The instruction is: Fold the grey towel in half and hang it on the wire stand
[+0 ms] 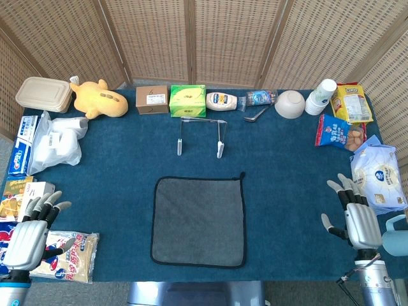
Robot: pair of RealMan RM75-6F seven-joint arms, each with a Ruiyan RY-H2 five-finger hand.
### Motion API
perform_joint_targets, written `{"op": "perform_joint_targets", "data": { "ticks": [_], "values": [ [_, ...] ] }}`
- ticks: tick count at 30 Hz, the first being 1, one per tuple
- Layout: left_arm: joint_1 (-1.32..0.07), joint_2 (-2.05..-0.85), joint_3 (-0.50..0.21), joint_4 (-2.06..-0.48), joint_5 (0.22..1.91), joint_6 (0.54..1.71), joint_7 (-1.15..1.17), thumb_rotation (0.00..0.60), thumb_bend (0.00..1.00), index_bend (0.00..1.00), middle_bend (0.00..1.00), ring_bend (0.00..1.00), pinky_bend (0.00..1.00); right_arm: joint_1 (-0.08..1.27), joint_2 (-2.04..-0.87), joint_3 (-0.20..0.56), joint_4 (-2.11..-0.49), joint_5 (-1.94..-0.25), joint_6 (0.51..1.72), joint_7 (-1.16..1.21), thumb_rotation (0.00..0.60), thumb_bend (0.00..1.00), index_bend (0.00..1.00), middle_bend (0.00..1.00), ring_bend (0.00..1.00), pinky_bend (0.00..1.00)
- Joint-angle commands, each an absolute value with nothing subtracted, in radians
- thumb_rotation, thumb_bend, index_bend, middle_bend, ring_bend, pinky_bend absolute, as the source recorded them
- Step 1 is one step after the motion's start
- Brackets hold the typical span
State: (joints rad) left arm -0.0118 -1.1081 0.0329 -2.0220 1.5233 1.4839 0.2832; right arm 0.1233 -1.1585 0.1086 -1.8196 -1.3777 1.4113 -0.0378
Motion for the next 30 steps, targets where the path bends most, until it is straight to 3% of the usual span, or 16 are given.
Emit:
{"op": "perform_joint_targets", "data": {
  "ticks": [1,15,30],
  "values": [
    [-0.013,-1.109,0.032,-2.021,1.521,1.481,0.284,0.600,0.29,0.22,0.12,0.03,0.01,0.124,-1.159,0.110,-1.819,-1.376,1.410,-0.039,0.600,0.35,0.14,0.05,0.00,0.00],
    [-0.022,-1.097,0.038,-2.025,1.533,1.470,0.266,0.600,0.29,0.21,0.12,0.04,0.01,0.109,-1.159,0.099,-1.817,-1.391,1.431,-0.021,0.600,0.35,0.14,0.05,0.00,0.00],
    [-0.107,-1.056,0.020,-2.032,1.477,1.328,0.191,0.600,0.27,0.19,0.11,0.03,0.01,0.121,-1.153,0.109,-1.854,-1.363,1.413,-0.087,0.600,0.35,0.14,0.05,0.00,0.00]
  ]
}}
